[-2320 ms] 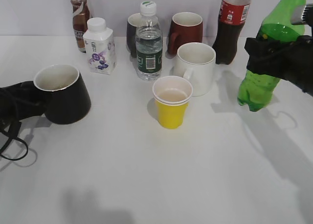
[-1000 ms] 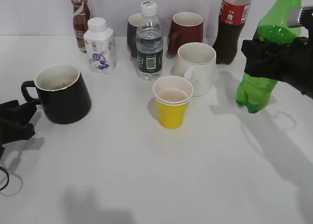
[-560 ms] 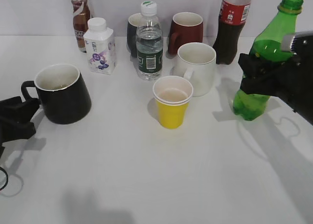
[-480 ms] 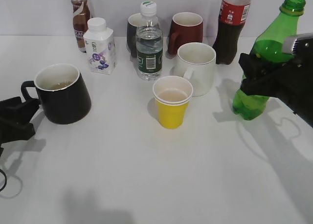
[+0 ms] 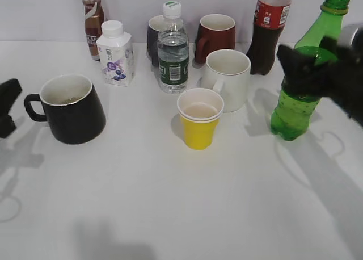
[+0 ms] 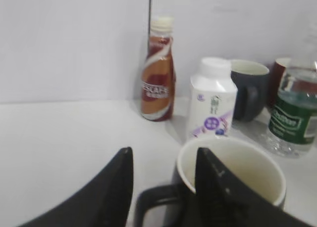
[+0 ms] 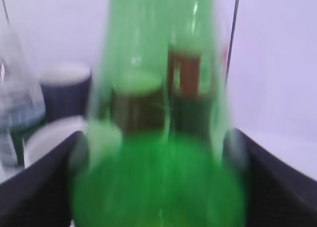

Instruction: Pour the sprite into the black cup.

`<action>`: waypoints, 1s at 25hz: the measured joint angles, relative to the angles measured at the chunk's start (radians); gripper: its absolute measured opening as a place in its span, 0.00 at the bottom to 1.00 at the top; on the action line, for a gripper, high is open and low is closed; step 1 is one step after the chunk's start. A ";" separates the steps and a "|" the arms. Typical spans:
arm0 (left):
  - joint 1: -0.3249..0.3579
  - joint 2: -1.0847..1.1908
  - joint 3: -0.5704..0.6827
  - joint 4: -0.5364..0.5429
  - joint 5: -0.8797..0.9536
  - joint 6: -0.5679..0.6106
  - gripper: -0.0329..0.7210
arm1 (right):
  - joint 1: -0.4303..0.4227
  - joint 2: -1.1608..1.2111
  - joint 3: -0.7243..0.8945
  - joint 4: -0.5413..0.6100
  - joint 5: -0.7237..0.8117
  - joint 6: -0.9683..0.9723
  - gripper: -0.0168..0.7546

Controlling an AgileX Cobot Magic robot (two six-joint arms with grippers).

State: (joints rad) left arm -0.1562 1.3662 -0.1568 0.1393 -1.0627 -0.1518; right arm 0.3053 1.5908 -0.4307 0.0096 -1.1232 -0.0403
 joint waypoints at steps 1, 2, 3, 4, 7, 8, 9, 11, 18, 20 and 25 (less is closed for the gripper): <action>0.000 -0.065 -0.005 -0.009 0.064 0.000 0.47 | 0.000 -0.042 -0.028 0.000 0.066 -0.011 0.85; 0.000 -0.127 -0.018 -0.019 0.166 0.000 0.47 | 0.000 -0.090 -0.061 0.000 0.150 -0.024 0.85; 0.000 -0.208 -0.043 -0.023 0.300 0.000 0.47 | 0.000 -0.144 -0.090 -0.002 0.225 -0.034 0.85; 0.000 -0.295 -0.073 -0.027 0.460 0.000 0.47 | 0.000 -0.190 -0.127 -0.010 0.332 -0.045 0.85; 0.000 -0.541 -0.222 -0.031 0.938 0.000 0.47 | 0.004 -0.363 -0.220 -0.067 0.563 -0.053 0.85; 0.000 -0.633 -0.280 -0.031 1.054 0.000 0.48 | 0.010 -0.429 -0.244 -0.075 0.631 -0.053 0.85; 0.000 -0.688 -0.335 -0.031 1.174 0.000 0.50 | 0.016 -0.485 -0.260 -0.078 0.702 -0.053 0.85; 0.000 -0.801 -0.412 -0.004 1.371 0.000 0.57 | 0.038 -0.623 -0.280 -0.084 0.879 -0.053 0.85; 0.000 -1.118 -0.479 0.005 1.877 0.000 0.79 | 0.078 -1.066 -0.286 -0.001 1.703 -0.049 0.84; 0.000 -1.181 -0.479 0.007 2.022 0.000 0.80 | 0.078 -1.174 -0.286 0.001 1.932 -0.024 0.84; 0.000 -1.313 -0.470 0.009 2.242 0.000 0.80 | 0.078 -1.388 -0.251 -0.010 2.298 0.054 0.79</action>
State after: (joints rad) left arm -0.1562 0.0535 -0.6271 0.1479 1.1789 -0.1518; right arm 0.3833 0.2026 -0.6812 0.0000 1.1746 0.0137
